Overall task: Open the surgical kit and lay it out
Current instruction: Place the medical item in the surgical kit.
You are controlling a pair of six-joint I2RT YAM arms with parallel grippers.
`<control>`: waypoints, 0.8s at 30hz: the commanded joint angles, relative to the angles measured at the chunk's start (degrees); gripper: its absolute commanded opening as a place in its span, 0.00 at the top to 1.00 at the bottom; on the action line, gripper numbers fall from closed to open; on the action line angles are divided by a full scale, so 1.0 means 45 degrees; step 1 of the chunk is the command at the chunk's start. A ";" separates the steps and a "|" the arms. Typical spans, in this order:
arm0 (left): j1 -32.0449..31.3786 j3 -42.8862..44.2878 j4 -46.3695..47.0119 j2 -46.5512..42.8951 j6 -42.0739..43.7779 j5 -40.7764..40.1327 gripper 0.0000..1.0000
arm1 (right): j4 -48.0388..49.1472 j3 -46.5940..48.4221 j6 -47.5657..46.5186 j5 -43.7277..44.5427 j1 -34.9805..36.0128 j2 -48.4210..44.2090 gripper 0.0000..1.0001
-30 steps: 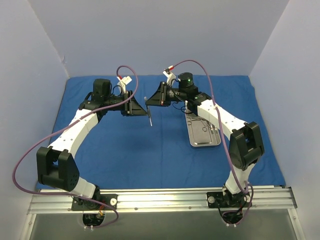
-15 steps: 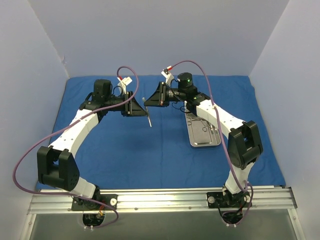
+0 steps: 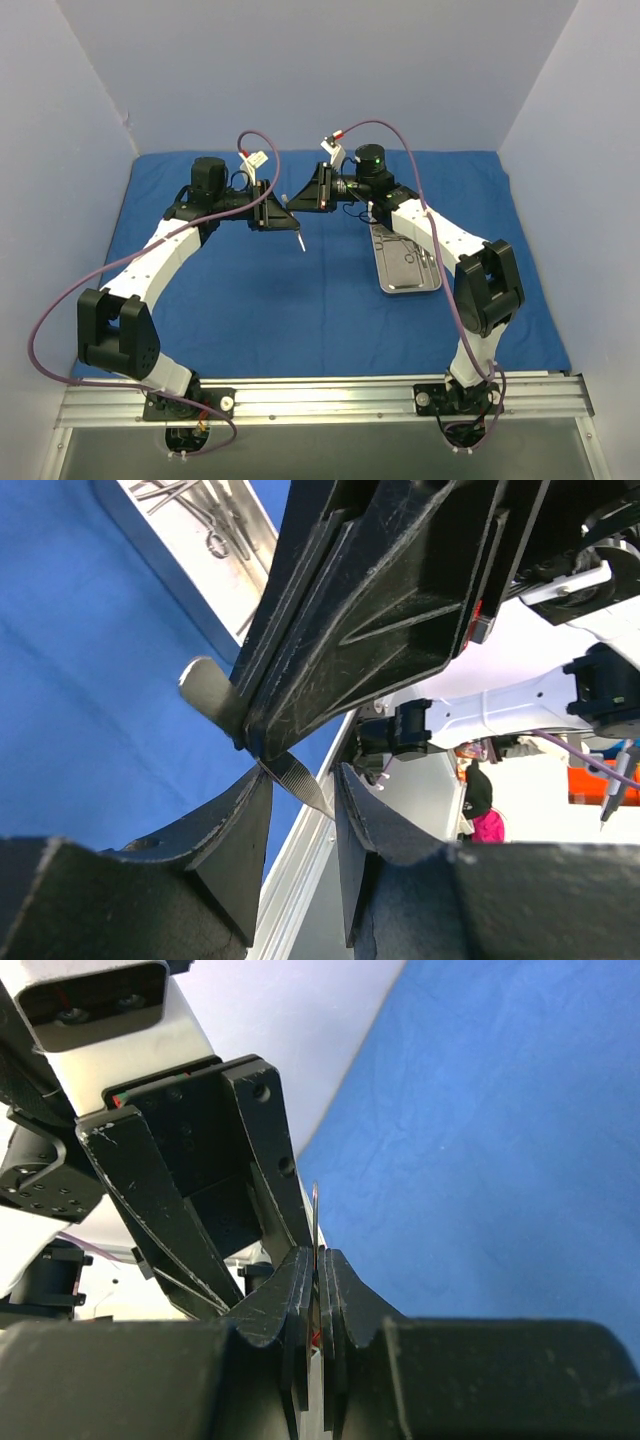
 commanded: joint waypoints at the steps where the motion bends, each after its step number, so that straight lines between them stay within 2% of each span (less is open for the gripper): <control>1: -0.0158 -0.0204 0.1584 0.0037 -0.0688 0.0751 0.60 | 0.0622 0.0314 0.0048 -0.0409 0.0105 0.0056 1.00; 6: -0.0158 -0.0518 0.1859 -0.0041 -0.0904 0.0811 0.62 | 0.0622 0.0314 0.0009 -0.0369 0.0125 0.0096 1.00; 8: -0.0158 -0.0576 0.1839 -0.0041 -0.0923 0.0811 0.66 | 0.0641 0.0314 0.0028 -0.0350 0.0105 0.0095 1.00; 9: -0.0158 -0.0596 0.1839 -0.0022 -0.0982 0.0849 0.79 | 0.0602 0.0314 0.0028 -0.0369 0.0105 0.0076 1.00; 10: -0.0158 -0.0577 0.1781 -0.0002 -0.0982 0.0888 0.87 | 0.0525 0.0314 -0.0068 -0.0389 0.0105 0.0057 1.00; 11: -0.0120 -0.0519 0.1452 0.0036 -0.0944 0.0811 0.95 | 0.0021 0.0333 -0.0224 -0.0331 0.0086 0.0037 0.96; 12: -0.0080 -0.0499 0.1217 0.0056 -0.0885 0.0791 0.98 | -0.0525 0.0527 -0.0554 0.0056 -0.0011 -0.0040 0.89; 14: 0.0017 -0.0538 0.1020 0.0037 -0.0904 0.0888 0.98 | -0.1755 0.0781 -0.2114 0.0585 -0.0128 -0.0158 0.76; 15: 0.0056 -0.0596 0.0671 -0.0002 -0.0769 0.0985 0.98 | -0.3482 0.0995 -0.2893 0.0955 -0.0168 -0.0236 0.72; 18: 0.0135 -0.0810 0.0336 -0.0158 -0.0650 0.1570 0.98 | -0.6886 0.2149 -0.6429 0.3589 -0.0032 -0.0566 0.63; 19: 0.0135 -0.1101 0.0374 -0.0216 -0.0708 0.1901 0.98 | -0.7285 0.2131 -0.7210 0.5123 0.0220 -0.0781 0.62; 20: 0.0135 -0.1278 0.0723 -0.0314 -0.1057 0.2136 0.98 | -0.7656 0.1976 -0.8977 0.5970 0.0377 -0.1035 0.61; 21: 0.0135 -0.1473 0.1132 -0.0353 -0.1428 0.2448 0.98 | -0.7602 0.1645 -0.9846 0.6790 0.0592 -0.1714 0.61; 23: 0.0115 -0.2293 0.2591 -0.0509 -0.2634 0.3191 0.98 | -0.6749 0.0183 -1.1679 0.8992 0.1003 -0.2518 0.60; 24: 0.0115 -0.2547 0.3046 -0.0568 -0.3029 0.3387 0.98 | -0.6278 -0.0403 -1.2038 0.9373 0.1023 -0.3295 0.60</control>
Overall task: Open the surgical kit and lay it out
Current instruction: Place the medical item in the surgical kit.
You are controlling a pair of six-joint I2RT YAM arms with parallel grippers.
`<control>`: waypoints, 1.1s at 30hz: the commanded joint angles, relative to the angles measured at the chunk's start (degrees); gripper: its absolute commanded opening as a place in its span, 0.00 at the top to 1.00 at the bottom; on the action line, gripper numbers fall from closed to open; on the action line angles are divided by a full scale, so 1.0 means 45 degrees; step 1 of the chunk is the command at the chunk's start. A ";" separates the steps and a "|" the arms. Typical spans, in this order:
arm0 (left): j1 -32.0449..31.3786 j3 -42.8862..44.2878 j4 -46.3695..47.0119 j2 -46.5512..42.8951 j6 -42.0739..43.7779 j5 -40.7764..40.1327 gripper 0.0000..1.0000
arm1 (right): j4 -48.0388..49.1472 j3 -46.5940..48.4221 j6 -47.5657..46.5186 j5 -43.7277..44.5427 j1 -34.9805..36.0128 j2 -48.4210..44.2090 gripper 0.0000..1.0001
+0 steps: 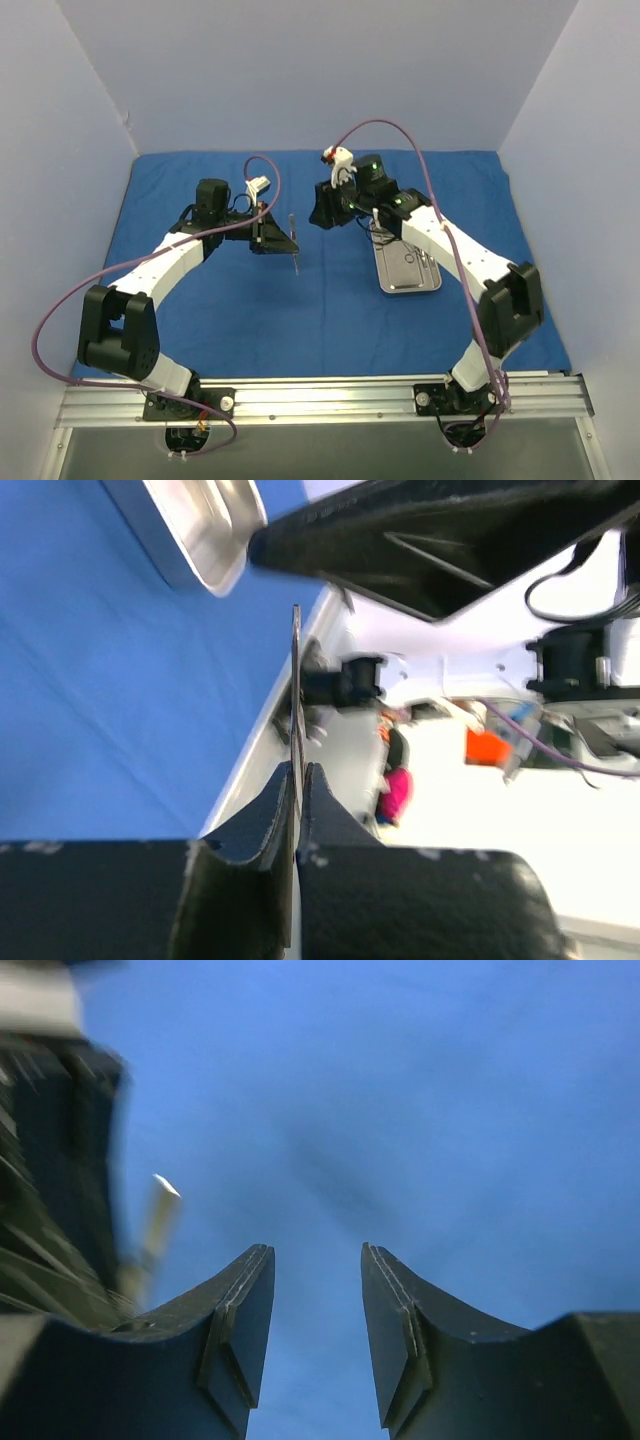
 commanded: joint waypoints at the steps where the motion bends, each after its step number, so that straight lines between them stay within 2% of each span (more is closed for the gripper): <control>1: -0.0006 -0.0949 0.2325 -0.0670 -0.1589 0.1780 0.98 | -0.0014 -0.1674 -0.4492 0.3878 0.0358 -0.2330 0.60; 2: -0.0026 -0.1167 0.3296 -0.0845 -0.2289 0.1917 0.98 | 0.0551 -0.2627 -0.5173 0.3628 0.0377 -0.2643 0.60; 3: -0.0084 -0.1323 0.3557 -0.0905 -0.2508 0.1996 0.98 | 0.0788 -0.3062 -0.6630 0.3258 0.0435 -0.3265 0.59; 4: -0.0104 -0.1518 0.3618 -0.1041 -0.2626 0.2035 0.98 | 0.1042 -0.3433 -0.7186 0.3061 0.0533 -0.3542 0.59; 5: -0.0104 -0.1578 0.3541 -0.1120 -0.2686 0.2016 0.98 | 0.1741 -0.3901 -0.7346 0.3040 0.0630 -0.3757 0.52; 7: -0.0123 -0.1696 0.3501 -0.1353 -0.2706 0.2036 0.98 | 0.2273 -0.3887 -0.5346 0.3526 0.0535 -0.3916 0.41; 8: -0.0143 -0.1793 0.3443 -0.1451 -0.2686 0.2113 0.98 | 0.2082 -0.3674 -0.4350 0.3470 0.0128 -0.3800 0.39; 9: -0.0143 -0.1852 0.3423 -0.1510 -0.2667 0.2114 0.98 | 0.1732 -0.2763 -0.3528 0.2058 -0.0224 -0.3199 0.39; 10: -0.0162 -0.1891 0.3403 -0.1666 -0.2686 0.2114 0.98 | 0.1206 -0.2135 -0.1683 0.1270 -0.0518 -0.2729 0.40; 11: -0.0182 -0.1911 0.3365 -0.1745 -0.2667 0.2075 0.98 | -0.0365 -0.1413 -0.0891 0.0779 -0.0734 -0.2241 0.42; 12: -0.0201 -0.1930 0.3210 -0.1823 -0.2589 0.1862 0.98 | -0.1328 0.0257 -0.0477 -0.0116 -0.0890 -0.1037 0.44; 14: -0.0201 -0.1795 0.2394 -0.2174 -0.1871 0.1432 0.98 | -0.3959 0.1693 -0.0356 -0.1329 -0.0873 0.0509 0.45; 16: -0.0279 -0.1366 0.1317 -0.2505 -0.1205 0.0224 0.98 | -0.4288 0.2150 0.0574 -0.3334 -0.0853 0.0791 0.45; 19: -0.0319 -0.0877 0.0630 -0.2974 -0.0520 -0.1594 0.98 | -0.2125 0.0613 0.2042 -0.5524 -0.0950 0.0149 0.42; 22: -0.0319 -0.0331 0.0141 -0.3209 -0.0070 -0.3173 0.98 | -0.0135 -0.0405 0.3431 -0.6332 -0.1009 -0.0515 0.39; 24: -0.0338 -0.0290 0.0724 -0.2938 -0.0263 -0.2733 0.98 | 0.1077 -0.0895 0.4756 -0.6744 -0.1048 -0.1043 0.38; 25: -0.0338 -0.0135 0.0921 -0.2569 -0.0303 -0.2073 0.98 | 0.2901 -0.1478 0.5361 -0.6881 -0.1164 -0.1238 0.37; 26: -0.0358 -0.0095 0.0942 -0.2430 -0.0303 -0.1853 0.98 | 0.3906 -0.1755 0.6778 -0.7173 -0.1204 -0.1549 0.37; 28: -0.0377 -0.0327 0.1698 -0.2370 -0.0730 -0.1541 0.98 | 0.5528 -0.2010 0.7746 -0.7389 -0.1282 -0.1630 0.36; 33: -0.0455 -0.0661 0.2895 -0.2409 -0.1221 -0.1051 0.98 | 0.5869 -0.1894 0.8062 -0.7488 -0.1283 -0.1396 0.39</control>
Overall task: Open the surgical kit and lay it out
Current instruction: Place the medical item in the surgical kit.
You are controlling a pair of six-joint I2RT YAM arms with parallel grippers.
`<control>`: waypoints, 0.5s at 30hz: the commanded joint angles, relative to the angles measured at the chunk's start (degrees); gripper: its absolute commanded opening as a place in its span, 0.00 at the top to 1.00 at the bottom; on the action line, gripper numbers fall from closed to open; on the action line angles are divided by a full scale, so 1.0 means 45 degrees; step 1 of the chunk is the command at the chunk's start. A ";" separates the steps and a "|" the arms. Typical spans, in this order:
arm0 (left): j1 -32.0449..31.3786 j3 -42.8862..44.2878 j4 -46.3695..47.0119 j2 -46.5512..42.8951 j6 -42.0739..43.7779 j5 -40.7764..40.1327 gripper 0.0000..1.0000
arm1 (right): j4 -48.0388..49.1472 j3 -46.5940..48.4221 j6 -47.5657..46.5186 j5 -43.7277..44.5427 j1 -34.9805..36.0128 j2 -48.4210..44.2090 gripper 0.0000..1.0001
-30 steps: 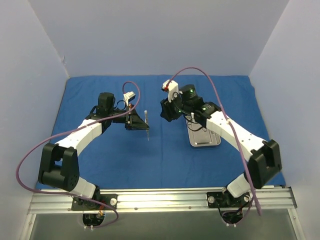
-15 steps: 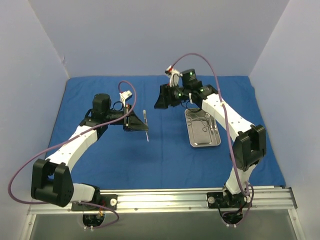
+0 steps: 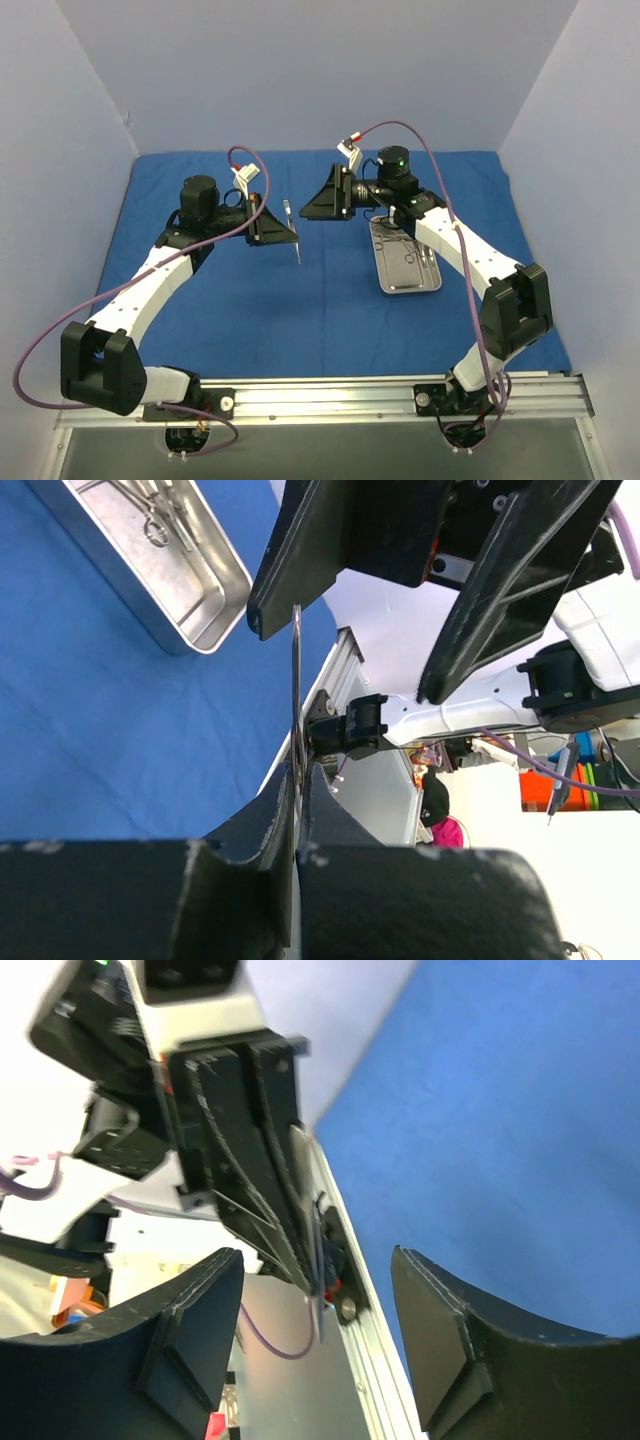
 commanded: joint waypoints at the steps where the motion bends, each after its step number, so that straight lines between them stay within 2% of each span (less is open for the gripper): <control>1: -0.0101 0.0029 0.1520 -0.0058 -0.0289 0.0606 0.98 | 0.1857 0.0136 0.1126 -0.0795 -0.0093 -0.0362 0.40; 8: -0.0296 -0.0108 0.3044 0.0117 -0.1304 0.0957 0.98 | 0.2892 0.0058 0.1771 -0.1126 0.0063 -0.0069 0.49; 15: -0.0589 -0.0225 0.3650 0.0254 -0.1714 0.1075 0.98 | 0.3517 0.0390 0.2337 -0.1478 0.0142 0.0439 0.64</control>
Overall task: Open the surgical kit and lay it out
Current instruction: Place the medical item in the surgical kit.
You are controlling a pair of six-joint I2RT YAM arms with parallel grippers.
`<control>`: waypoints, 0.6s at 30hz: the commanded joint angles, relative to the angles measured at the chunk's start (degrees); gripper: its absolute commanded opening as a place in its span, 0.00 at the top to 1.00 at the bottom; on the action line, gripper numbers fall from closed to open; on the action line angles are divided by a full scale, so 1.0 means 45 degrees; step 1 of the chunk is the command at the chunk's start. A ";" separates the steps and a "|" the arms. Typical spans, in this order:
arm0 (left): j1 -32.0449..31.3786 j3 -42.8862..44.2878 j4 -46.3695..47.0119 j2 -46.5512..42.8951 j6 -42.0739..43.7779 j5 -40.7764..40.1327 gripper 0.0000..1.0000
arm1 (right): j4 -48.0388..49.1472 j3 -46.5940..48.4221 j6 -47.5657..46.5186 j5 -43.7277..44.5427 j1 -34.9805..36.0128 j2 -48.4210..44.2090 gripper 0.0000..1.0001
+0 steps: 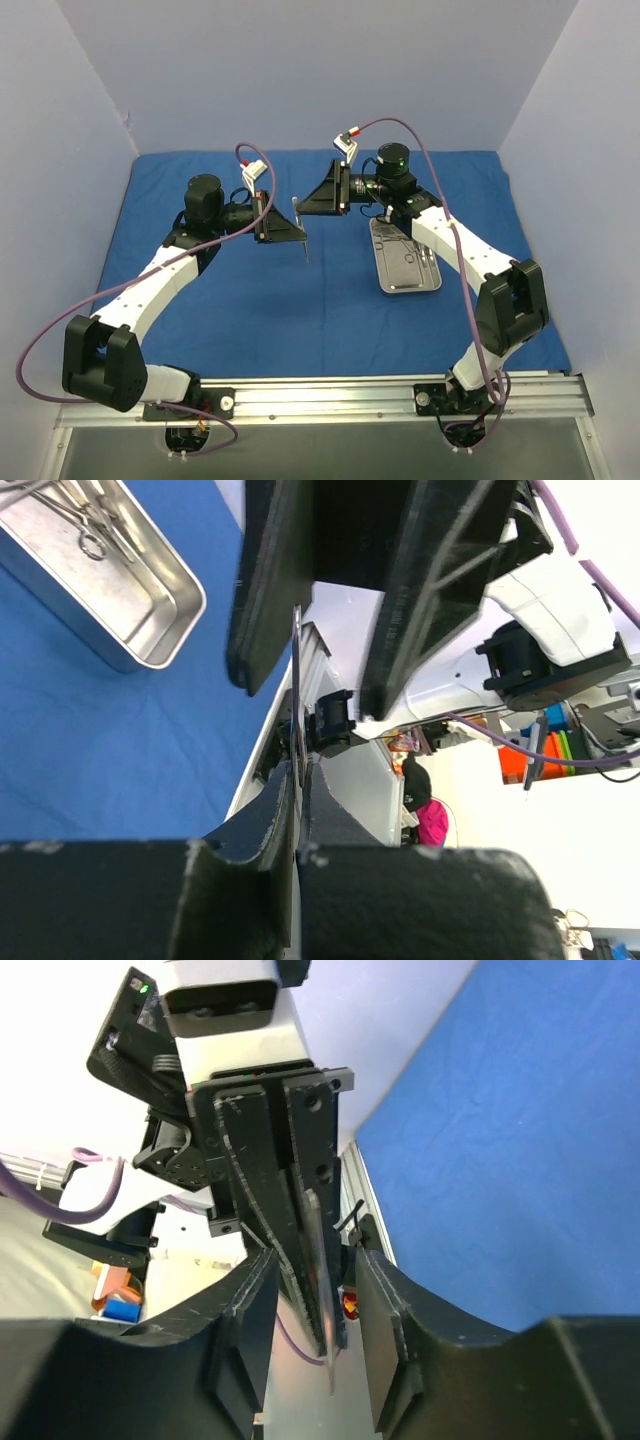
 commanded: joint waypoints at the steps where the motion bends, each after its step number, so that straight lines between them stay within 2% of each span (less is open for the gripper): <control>1: -0.0089 -0.0084 0.1434 -0.0013 -0.0466 0.0419 0.98 | 0.1084 0.0356 0.0366 -0.0677 0.0112 0.0201 0.64; 3: -0.0089 -0.0065 0.1476 -0.0013 -0.0507 0.0419 0.98 | 0.1123 0.0297 0.0365 -0.0755 0.0132 0.0201 0.68; 6: -0.0108 -0.0026 0.1535 -0.0013 -0.0526 0.0439 0.98 | 0.1279 0.0161 0.0578 -0.0969 0.0229 0.0259 0.81; 17: -0.0089 -0.0260 0.2315 -0.0130 -0.0956 0.0419 0.98 | 0.2607 -0.0698 0.1477 -0.1127 0.0601 0.0084 0.80; 18: -0.0089 -0.0260 0.2354 -0.0189 -0.0956 0.0419 0.98 | 0.2704 -0.0892 0.1517 -0.1088 0.0639 0.0045 0.96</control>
